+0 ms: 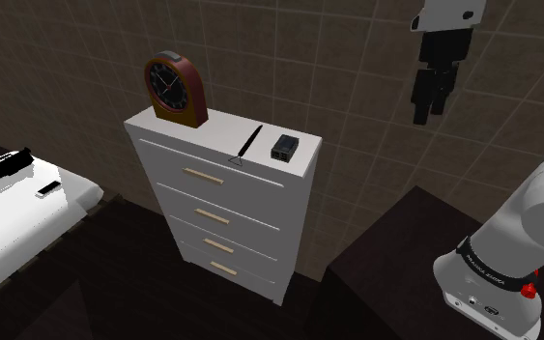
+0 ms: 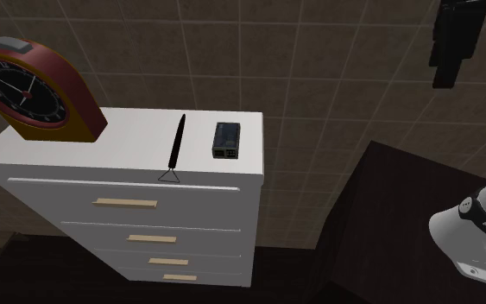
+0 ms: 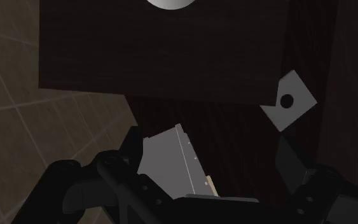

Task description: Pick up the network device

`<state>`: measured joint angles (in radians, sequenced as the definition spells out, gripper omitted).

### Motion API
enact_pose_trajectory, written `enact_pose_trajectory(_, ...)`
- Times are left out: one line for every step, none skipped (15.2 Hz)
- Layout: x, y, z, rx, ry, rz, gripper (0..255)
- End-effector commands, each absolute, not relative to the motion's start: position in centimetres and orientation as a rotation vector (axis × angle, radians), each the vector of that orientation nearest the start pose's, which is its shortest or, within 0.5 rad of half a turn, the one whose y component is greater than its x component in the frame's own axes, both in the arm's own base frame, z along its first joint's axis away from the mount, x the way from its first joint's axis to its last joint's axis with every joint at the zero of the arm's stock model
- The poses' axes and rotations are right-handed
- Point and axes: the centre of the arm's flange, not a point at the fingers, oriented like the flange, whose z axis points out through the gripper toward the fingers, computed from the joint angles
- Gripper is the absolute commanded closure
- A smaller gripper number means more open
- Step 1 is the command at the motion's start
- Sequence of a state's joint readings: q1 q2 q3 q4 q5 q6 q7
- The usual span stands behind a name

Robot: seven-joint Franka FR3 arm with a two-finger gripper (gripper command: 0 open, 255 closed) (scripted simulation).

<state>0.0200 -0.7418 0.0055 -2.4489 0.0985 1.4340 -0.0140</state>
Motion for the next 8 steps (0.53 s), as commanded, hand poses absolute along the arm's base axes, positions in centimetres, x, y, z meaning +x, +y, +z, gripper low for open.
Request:
enact_pose_trajectory(29.5,1.9,52.5,-3.019,-0.057,0.416,0)
enact_pose_trajectory(30.2,2.6,51.7,-3.024,-0.028,0.404,0)
enact_pose_trajectory(30.9,3.2,51.0,-3.028,0.001,0.392,0)
enact_pose_trajectory(31.6,3.8,50.2,-3.031,0.030,0.380,0)
enact_pose_trajectory(32.3,4.4,49.4,-3.035,0.059,0.368,0)
enact_pose_trajectory(33.1,4.9,48.7,-3.038,0.088,0.356,0)
enact_pose_trajectory(33.9,5.5,47.9,-3.041,0.117,0.344,0)
enact_pose_trajectory(34.7,6.0,47.2,-3.043,0.146,0.332,0)
